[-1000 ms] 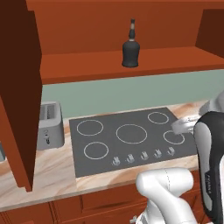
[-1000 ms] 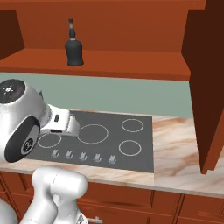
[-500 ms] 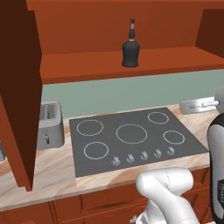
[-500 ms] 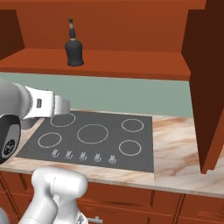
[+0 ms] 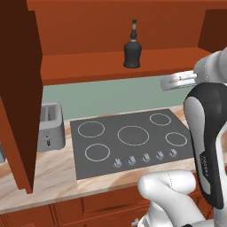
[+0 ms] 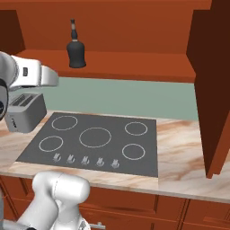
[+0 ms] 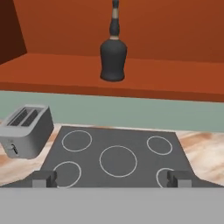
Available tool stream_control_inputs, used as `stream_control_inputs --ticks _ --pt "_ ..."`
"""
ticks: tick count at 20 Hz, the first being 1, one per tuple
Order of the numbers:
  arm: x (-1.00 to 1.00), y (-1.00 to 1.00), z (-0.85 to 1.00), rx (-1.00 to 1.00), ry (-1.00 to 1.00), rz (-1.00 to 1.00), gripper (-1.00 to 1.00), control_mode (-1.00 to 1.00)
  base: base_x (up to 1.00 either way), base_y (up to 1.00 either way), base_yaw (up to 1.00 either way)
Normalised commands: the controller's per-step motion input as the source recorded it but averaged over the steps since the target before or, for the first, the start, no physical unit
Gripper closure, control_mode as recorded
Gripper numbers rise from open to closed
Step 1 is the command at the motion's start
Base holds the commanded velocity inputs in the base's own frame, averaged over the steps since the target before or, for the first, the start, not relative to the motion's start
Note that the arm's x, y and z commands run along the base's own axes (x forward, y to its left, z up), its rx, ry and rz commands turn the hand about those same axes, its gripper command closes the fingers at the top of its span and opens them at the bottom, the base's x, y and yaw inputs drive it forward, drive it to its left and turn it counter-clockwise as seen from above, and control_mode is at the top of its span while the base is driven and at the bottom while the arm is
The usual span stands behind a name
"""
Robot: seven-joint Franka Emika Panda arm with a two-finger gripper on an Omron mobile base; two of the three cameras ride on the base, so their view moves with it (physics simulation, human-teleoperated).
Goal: There is a bowl on the dining counter. Grab a lemon wedge from the fridge and place it in the bowl. Then get the liquor bottle and glass cup from the cabinet and place them next to the bowl.
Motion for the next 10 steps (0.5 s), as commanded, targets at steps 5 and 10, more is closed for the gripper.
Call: stream_control_inputs --ticks 5,10 --pt "0.71 0.18 0.06 0.00 0.02 0.00 -1.00 -1.00 0.00 0.00 0.00" --pt "0.57 0.05 0.00 0.00 -0.04 0.00 -1.00 -1.00 0.00 0.00 0.00"
